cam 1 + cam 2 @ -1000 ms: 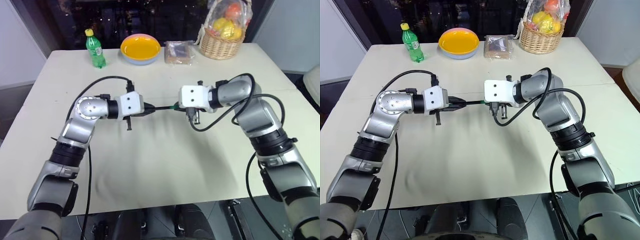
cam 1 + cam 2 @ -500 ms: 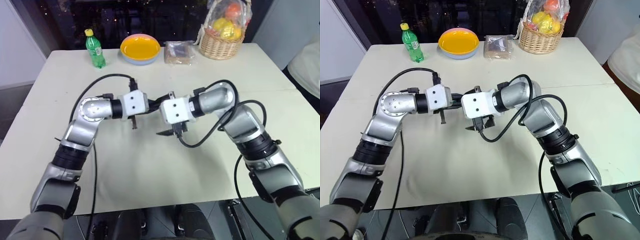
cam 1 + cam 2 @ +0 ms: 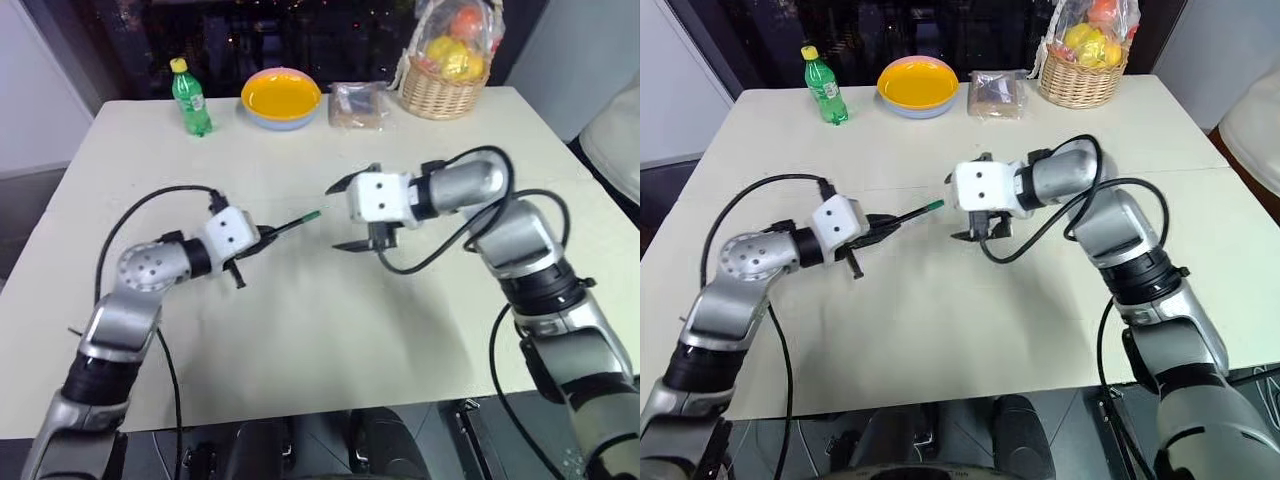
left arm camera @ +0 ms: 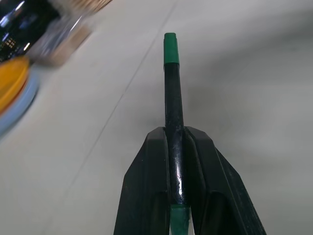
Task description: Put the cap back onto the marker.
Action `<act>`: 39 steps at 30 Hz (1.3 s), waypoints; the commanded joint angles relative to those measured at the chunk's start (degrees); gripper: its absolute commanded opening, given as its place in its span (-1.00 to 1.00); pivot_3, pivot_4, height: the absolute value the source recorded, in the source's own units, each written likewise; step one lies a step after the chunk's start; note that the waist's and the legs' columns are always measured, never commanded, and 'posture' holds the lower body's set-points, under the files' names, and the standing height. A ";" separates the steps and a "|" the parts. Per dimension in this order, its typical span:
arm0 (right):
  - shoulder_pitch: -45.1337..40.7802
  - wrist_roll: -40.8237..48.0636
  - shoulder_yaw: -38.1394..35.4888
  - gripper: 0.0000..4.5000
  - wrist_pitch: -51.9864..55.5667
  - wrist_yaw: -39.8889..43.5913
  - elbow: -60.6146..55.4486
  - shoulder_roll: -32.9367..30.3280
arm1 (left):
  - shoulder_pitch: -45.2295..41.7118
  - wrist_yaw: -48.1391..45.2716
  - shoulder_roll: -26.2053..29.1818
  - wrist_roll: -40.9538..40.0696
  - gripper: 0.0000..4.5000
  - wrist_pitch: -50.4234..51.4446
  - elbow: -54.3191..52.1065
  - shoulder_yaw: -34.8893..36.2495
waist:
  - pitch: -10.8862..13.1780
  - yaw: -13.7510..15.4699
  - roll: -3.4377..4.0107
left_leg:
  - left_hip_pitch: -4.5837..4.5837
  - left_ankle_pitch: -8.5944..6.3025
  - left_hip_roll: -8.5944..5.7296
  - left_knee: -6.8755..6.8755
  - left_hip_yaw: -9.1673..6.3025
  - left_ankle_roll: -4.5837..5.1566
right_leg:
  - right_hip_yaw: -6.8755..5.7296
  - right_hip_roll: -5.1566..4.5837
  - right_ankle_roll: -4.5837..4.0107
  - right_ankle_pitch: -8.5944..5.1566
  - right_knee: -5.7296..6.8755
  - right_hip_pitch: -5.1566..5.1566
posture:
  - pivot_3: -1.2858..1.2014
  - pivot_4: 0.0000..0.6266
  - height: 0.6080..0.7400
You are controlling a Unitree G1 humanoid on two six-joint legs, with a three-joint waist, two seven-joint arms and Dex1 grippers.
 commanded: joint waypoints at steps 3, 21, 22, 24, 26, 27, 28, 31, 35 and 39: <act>3.67 3.71 -4.74 0.97 5.11 -1.20 -6.52 -3.00 | 5.35 10.04 -3.94 -2.96 -1.00 13.58 -12.46 8.12 | 0.00 0.00 0.00 | 0.01 -0.03 -0.01 0.00 -0.02 0.04 | 0.00 -0.03 0.00 0.00 0.00 0.01 | 0.03 -0.52 1.00; 10.15 26.94 -19.17 0.97 31.52 -7.57 -21.88 -3.87 | 16.13 35.72 -25.09 -6.88 -1.00 47.37 -35.46 16.57 | -0.04 0.03 -0.07 | 0.08 -0.04 -0.03 0.00 -0.18 0.04 | 0.04 -0.18 -0.05 0.01 0.00 0.11 | 0.03 -0.52 1.00; 9.37 28.77 -20.21 0.97 32.93 -7.39 -22.03 -4.64 | 16.84 36.08 -25.20 -6.87 -1.00 46.94 -35.12 16.46 | -0.05 0.14 -0.08 | 0.08 -0.05 -0.04 0.00 -0.19 0.04 | 0.03 -0.22 -0.06 0.00 0.00 0.11 | 0.03 -0.52 1.00; 7.99 32.09 -22.07 0.97 35.24 -7.13 -22.22 -6.10 | 17.92 36.53 -25.10 -7.05 -1.00 45.99 -34.53 15.92 | -0.06 0.28 -0.10 | 0.07 -0.07 -0.10 -0.01 -0.22 0.07 | -0.01 -0.33 -0.15 -0.05 -0.04 0.13 | 0.03 -0.52 1.00; 6.83 35.40 -23.60 0.97 37.06 -7.12 -22.29 -7.19 | 18.17 37.11 -25.24 -7.28 -1.00 46.05 -34.11 15.72 | -0.06 0.19 -0.10 | 0.05 -0.11 -0.17 0.00 -0.22 0.13 | 0.01 -0.43 -0.27 -0.11 -0.08 0.12 | 0.03 -0.52 1.00; 6.40 36.83 -24.10 0.97 37.85 -7.27 -22.36 -7.63 | 18.23 37.11 -25.16 -7.53 -1.00 46.04 -33.91 15.64 | -0.06 0.14 -0.10 | 0.04 -0.12 -0.18 0.00 -0.21 0.14 | 0.02 -0.46 -0.29 -0.11 -0.10 0.13 | 0.03 -0.52 1.00; 6.06 38.16 -24.52 0.97 38.34 -7.23 -22.49 -8.22 | 18.47 37.18 -24.98 -7.55 -1.00 45.66 -33.47 15.37 | -0.06 0.08 -0.10 | 0.04 -0.13 -0.18 0.00 -0.21 0.14 | 0.03 -0.47 -0.31 -0.11 -0.12 0.13 | 0.03 -0.52 1.00; 5.72 41.03 -25.12 0.97 39.01 -7.30 -23.01 -9.72 | 19.00 37.13 -24.45 -7.55 -1.00 44.69 -32.30 14.88 | -0.06 0.02 -0.10 | 0.04 -0.13 -0.18 -0.04 -0.21 0.14 | 0.03 -0.49 -0.33 -0.12 -0.14 0.11 | 0.03 -0.52 1.00; 5.49 45.53 -26.53 0.97 40.75 -8.04 -23.39 -10.74 | 19.54 37.30 -24.11 -7.33 -1.00 43.15 -30.39 14.30 | -0.06 0.01 -0.10 | 0.03 -0.14 -0.17 -0.06 -0.21 0.14 | 0.04 -0.52 -0.34 -0.13 -0.17 0.10 | 0.03 -0.52 1.00; 5.70 47.91 -26.85 0.97 41.19 -9.66 -23.73 -11.84 | 20.21 37.66 -23.68 -7.20 -1.00 41.58 -28.81 13.53 | -0.06 0.04 -0.10 | 0.02 -0.15 -0.18 -0.07 -0.21 0.14 | 0.04 -0.57 -0.36 -0.13 -0.21 0.09 | 0.03 -0.52 1.00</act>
